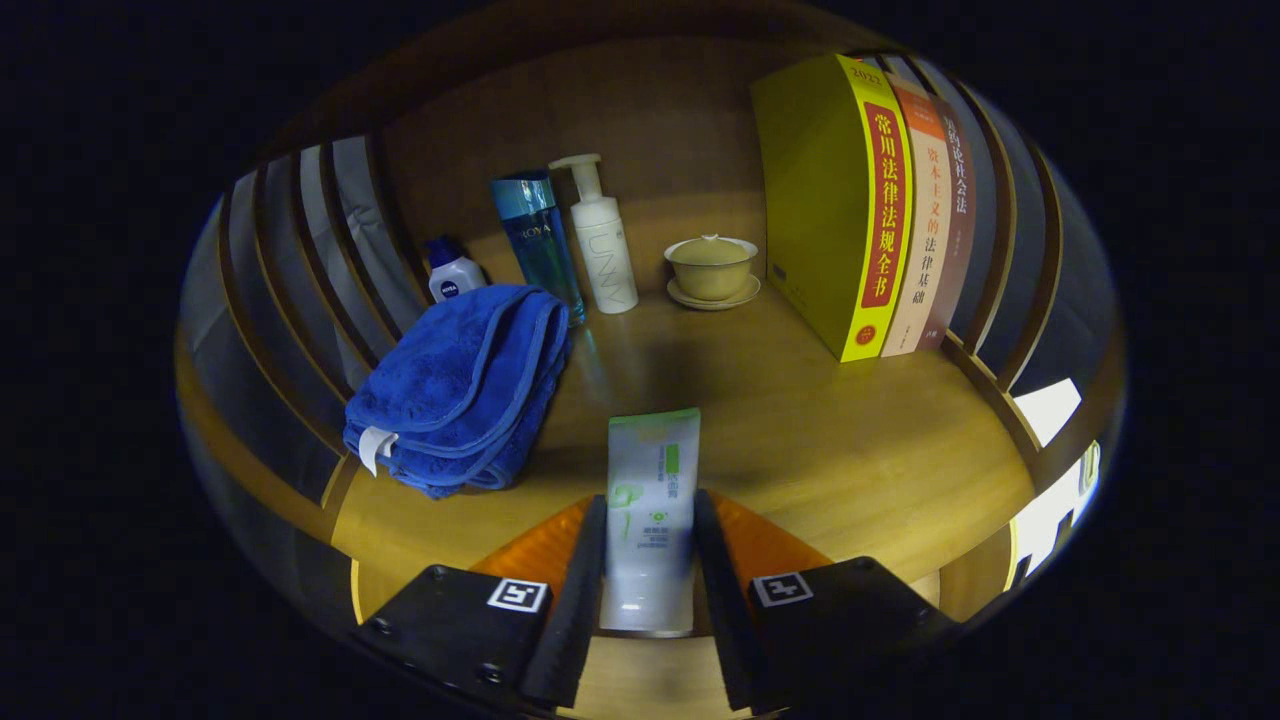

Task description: Pull open the drawer, take out the items inside it, and place them on the countertop above the cabinet.

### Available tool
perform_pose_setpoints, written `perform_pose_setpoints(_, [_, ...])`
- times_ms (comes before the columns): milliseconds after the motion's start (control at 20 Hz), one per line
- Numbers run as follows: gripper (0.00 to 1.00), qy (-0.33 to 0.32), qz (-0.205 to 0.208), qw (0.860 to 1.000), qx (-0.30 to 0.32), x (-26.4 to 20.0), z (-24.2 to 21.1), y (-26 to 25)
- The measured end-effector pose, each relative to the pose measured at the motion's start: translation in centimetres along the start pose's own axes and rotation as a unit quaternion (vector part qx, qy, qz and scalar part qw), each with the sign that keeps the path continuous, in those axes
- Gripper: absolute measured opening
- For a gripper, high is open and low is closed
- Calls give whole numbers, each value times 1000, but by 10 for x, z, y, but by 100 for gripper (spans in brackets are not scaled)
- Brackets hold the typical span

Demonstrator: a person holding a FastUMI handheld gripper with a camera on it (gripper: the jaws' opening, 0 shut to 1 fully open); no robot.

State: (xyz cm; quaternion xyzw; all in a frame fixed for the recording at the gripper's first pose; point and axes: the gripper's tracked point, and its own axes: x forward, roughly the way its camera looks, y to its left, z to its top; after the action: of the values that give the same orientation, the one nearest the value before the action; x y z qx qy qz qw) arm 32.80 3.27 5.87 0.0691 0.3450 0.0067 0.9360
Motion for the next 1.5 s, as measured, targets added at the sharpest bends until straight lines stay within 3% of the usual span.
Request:
perform_pose_setpoints(50, [60,-3,3,1000,1,-1,0,2])
perform_pose_setpoints(200, [76,-16,5,1000,-2,-8,6,4])
perform_pose_setpoints(350, [83,-28,6,1000,-9,-13,10,5])
perform_pose_setpoints(500, [100,-37,14,999,-10,-27,7,11])
perform_pose_setpoints(900, [99,-87,25,995,-41,-82,1,25])
perform_pose_setpoints(1500, [99,-154,29,987,-37,-169,-63,25])
